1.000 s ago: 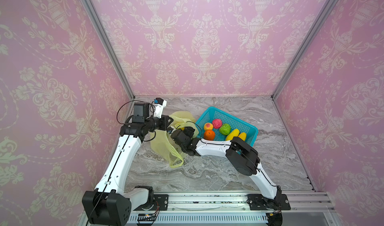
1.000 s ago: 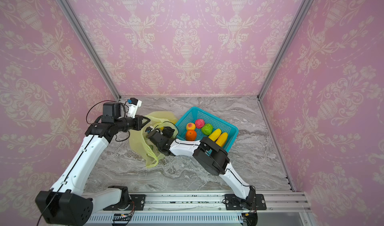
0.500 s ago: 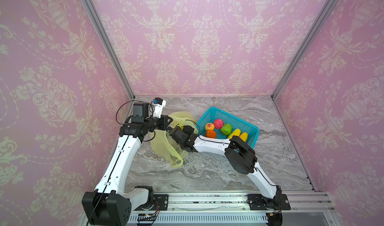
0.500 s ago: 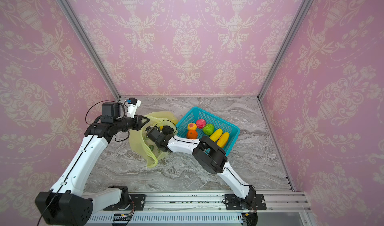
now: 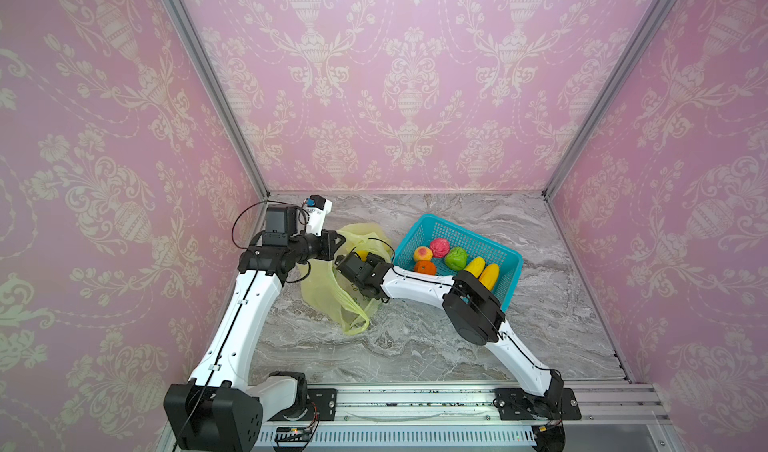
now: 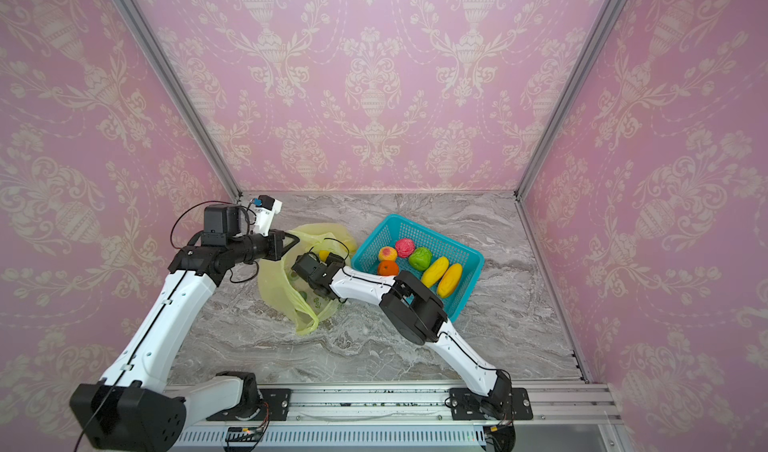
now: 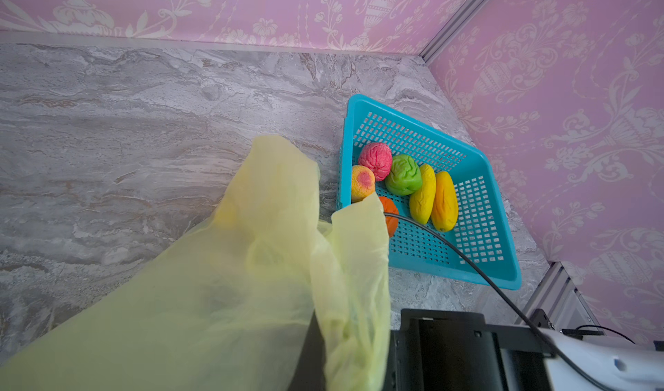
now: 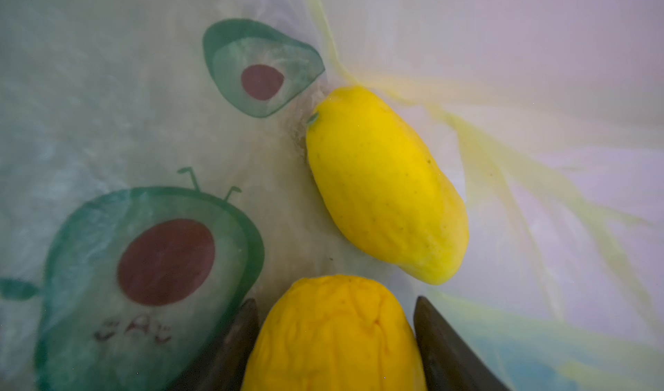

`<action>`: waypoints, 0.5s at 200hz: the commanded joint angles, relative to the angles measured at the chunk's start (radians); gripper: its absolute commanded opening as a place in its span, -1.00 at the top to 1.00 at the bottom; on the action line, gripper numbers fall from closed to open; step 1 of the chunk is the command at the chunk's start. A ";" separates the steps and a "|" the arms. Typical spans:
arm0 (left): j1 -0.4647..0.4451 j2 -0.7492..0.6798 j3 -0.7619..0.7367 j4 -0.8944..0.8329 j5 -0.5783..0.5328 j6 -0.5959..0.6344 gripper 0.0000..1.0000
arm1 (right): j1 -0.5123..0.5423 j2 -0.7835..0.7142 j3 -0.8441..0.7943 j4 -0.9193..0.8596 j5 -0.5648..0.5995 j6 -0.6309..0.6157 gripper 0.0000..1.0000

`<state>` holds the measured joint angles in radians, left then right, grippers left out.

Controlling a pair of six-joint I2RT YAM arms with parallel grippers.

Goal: Untie the knot of the plastic bag and take out the fruit
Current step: 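Lower the right gripper into the bag and grasp the round yellow fruit, then lift the round yellow fruit out and carry it over the teal basket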

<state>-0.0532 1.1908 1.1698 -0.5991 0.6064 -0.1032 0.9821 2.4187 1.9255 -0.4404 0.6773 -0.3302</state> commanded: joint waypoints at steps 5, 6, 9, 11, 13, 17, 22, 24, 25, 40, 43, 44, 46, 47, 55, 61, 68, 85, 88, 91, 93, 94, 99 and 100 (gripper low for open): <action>0.012 -0.020 0.014 0.001 0.006 -0.006 1.00 | -0.008 0.005 -0.026 -0.102 -0.068 0.047 -0.15; 0.013 -0.020 0.014 0.001 0.006 -0.006 1.00 | -0.008 0.003 -0.028 -0.099 -0.069 0.047 -0.15; 0.012 -0.020 0.013 0.001 0.006 -0.006 1.00 | -0.008 -0.005 -0.035 -0.093 -0.071 0.048 -0.13; 0.013 -0.020 0.013 0.001 0.006 -0.006 1.00 | -0.008 -0.009 -0.040 -0.090 -0.072 0.049 -0.12; 0.012 -0.021 0.013 0.001 0.006 -0.006 1.00 | -0.008 -0.014 -0.045 -0.086 -0.073 0.049 -0.11; 0.013 -0.022 0.013 0.001 0.006 -0.006 1.00 | -0.008 -0.022 -0.054 -0.075 -0.076 0.051 -0.09; 0.013 -0.022 0.013 0.001 0.006 -0.007 1.00 | -0.008 -0.033 -0.065 -0.065 -0.078 0.053 -0.06; 0.013 -0.022 0.013 0.001 0.006 -0.006 1.00 | -0.008 -0.037 -0.069 -0.061 -0.079 0.053 -0.05; 0.013 -0.022 0.013 0.001 0.006 -0.006 1.00 | -0.008 -0.039 -0.071 -0.059 -0.080 0.054 -0.04; 0.013 -0.022 0.013 0.001 0.006 -0.006 1.00 | -0.007 -0.066 -0.093 -0.036 -0.088 0.059 0.09; 0.013 -0.022 0.013 0.001 0.006 -0.006 1.00 | -0.006 -0.070 -0.096 -0.032 -0.090 0.060 0.12; 0.013 -0.022 0.013 0.001 0.005 -0.006 1.00 | -0.005 -0.072 -0.097 -0.031 -0.091 0.061 0.13; 0.013 -0.022 0.013 0.001 0.004 -0.006 1.00 | -0.005 -0.074 -0.099 -0.027 -0.091 0.062 0.14; 0.013 -0.022 0.013 0.001 0.004 -0.006 1.00 | -0.005 -0.076 -0.101 -0.025 -0.091 0.063 0.15; 0.013 -0.020 0.013 0.001 0.004 -0.006 1.00 | 0.000 -0.090 -0.111 -0.011 -0.093 0.066 0.20; 0.013 -0.020 0.013 0.000 0.003 -0.006 1.00 | 0.004 -0.103 -0.121 -0.001 -0.099 0.068 0.24; 0.013 -0.020 0.013 0.001 0.003 -0.006 1.00 | 0.011 -0.122 -0.138 0.016 -0.112 0.068 0.28; 0.013 -0.019 0.013 0.001 0.003 -0.006 1.00 | 0.037 -0.194 -0.211 0.109 -0.150 0.066 0.37; 0.013 -0.019 0.014 0.001 0.003 -0.007 1.00 | 0.042 -0.208 -0.225 0.126 -0.159 0.067 0.39; 0.013 -0.019 0.013 0.001 0.004 -0.007 1.00 | 0.047 -0.222 -0.240 0.143 -0.169 0.068 0.40; 0.013 -0.019 0.013 0.002 0.004 -0.007 1.00 | 0.049 -0.232 -0.250 0.155 -0.175 0.068 0.42; 0.013 -0.019 0.013 0.001 0.004 -0.007 1.00 | 0.051 -0.237 -0.255 0.161 -0.179 0.068 0.42; 0.014 -0.017 0.013 0.002 0.004 -0.007 1.00 | 0.061 -0.263 -0.281 0.193 -0.197 0.070 0.45; 0.014 -0.017 0.013 0.002 0.004 -0.007 1.00 | 0.062 -0.265 -0.287 0.199 -0.200 0.070 0.46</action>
<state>-0.0475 1.1908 1.1698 -0.5991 0.6064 -0.1032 0.9985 2.2818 1.7302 -0.3656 0.5716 -0.2893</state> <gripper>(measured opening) 0.047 0.602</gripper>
